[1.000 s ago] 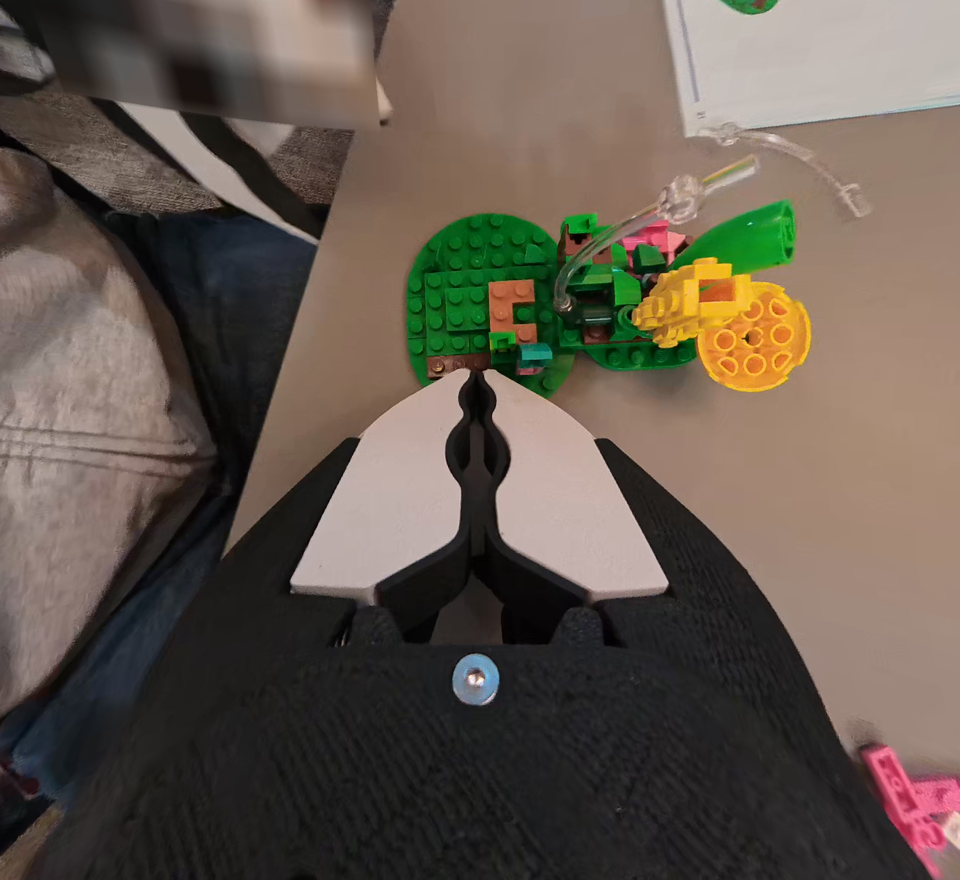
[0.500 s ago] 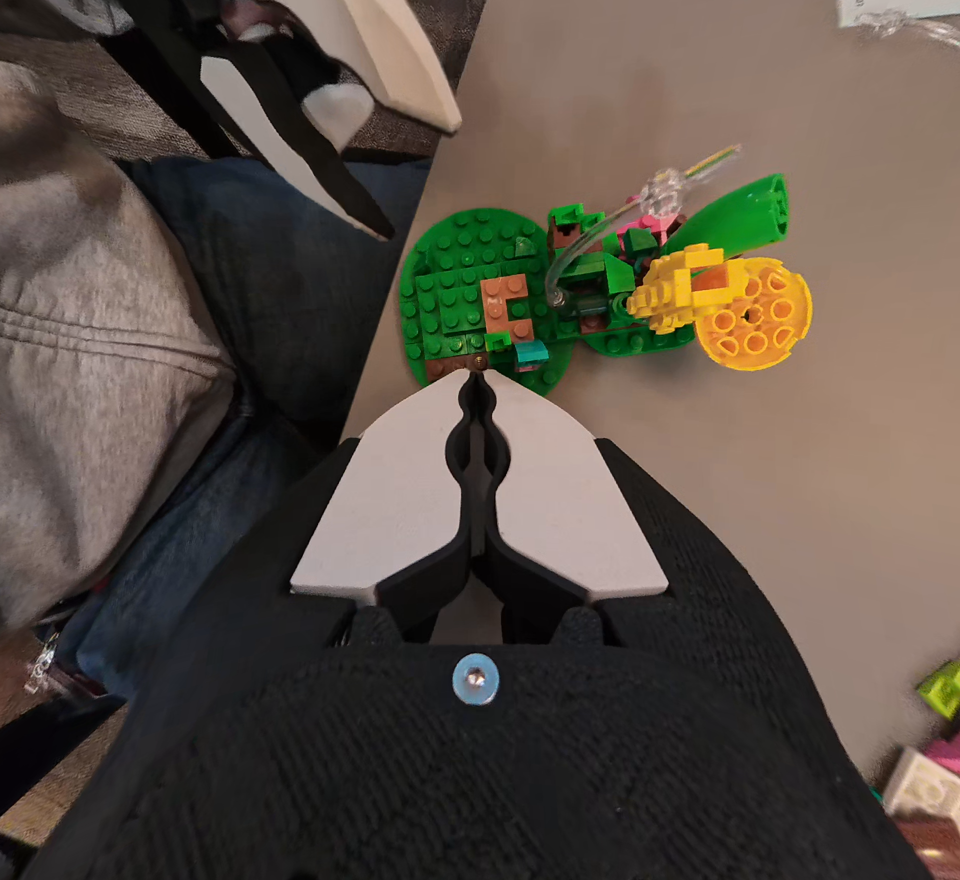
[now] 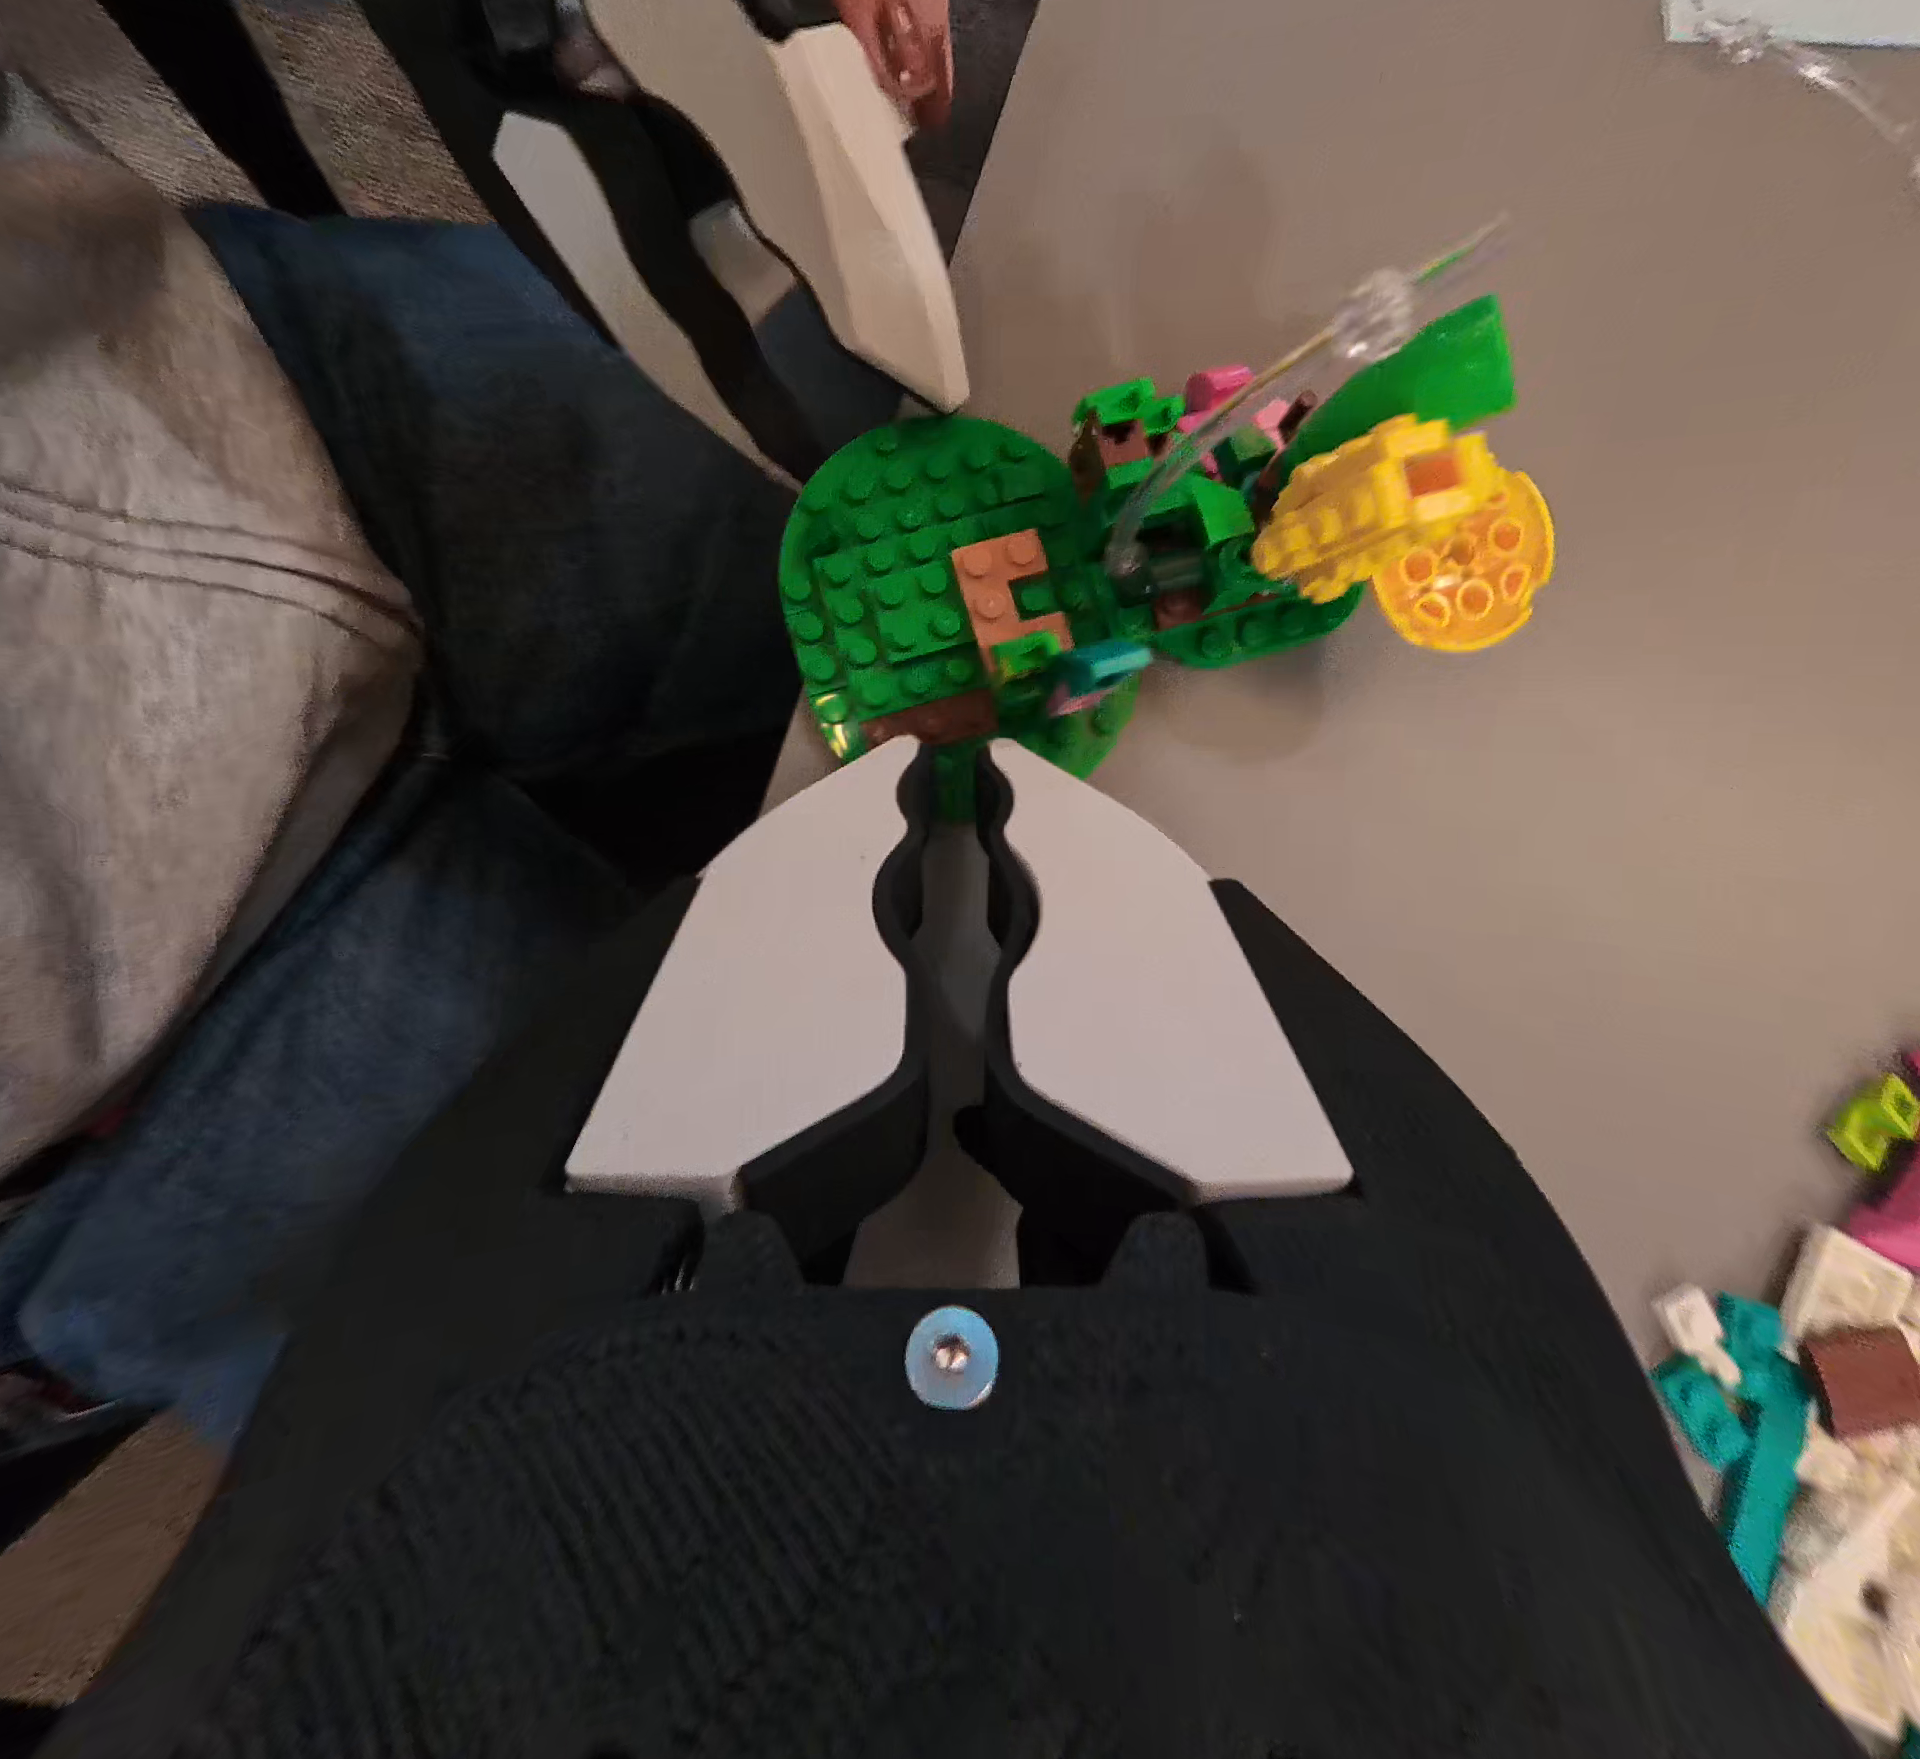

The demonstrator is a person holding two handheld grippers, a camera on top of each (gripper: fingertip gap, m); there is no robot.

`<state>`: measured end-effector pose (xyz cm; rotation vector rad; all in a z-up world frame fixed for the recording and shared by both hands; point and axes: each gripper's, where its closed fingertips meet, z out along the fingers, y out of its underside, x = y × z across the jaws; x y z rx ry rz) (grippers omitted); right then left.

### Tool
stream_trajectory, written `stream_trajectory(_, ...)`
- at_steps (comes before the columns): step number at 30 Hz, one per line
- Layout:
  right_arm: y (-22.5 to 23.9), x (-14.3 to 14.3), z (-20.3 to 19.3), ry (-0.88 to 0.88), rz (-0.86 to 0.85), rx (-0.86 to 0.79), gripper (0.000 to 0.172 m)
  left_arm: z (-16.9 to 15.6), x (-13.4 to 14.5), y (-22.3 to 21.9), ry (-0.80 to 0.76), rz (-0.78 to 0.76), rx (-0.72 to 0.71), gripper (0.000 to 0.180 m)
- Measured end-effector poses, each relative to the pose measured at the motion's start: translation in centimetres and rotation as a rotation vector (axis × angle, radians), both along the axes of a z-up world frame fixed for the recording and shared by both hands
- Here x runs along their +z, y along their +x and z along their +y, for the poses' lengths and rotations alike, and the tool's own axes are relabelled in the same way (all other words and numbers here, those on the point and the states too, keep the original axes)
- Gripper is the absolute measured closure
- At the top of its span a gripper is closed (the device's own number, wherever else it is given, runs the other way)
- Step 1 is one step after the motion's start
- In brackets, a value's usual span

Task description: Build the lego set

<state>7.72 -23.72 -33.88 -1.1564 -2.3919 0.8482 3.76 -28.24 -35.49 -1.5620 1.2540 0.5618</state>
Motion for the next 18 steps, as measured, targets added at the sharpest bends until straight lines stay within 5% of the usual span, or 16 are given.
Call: stream_trajectory(18, 1.0, 1.0, -3.4, 0.421, 0.507, -0.005, 0.147, 0.5, 1.3, 1.0, 0.164, 0.082, -0.002, 0.174)
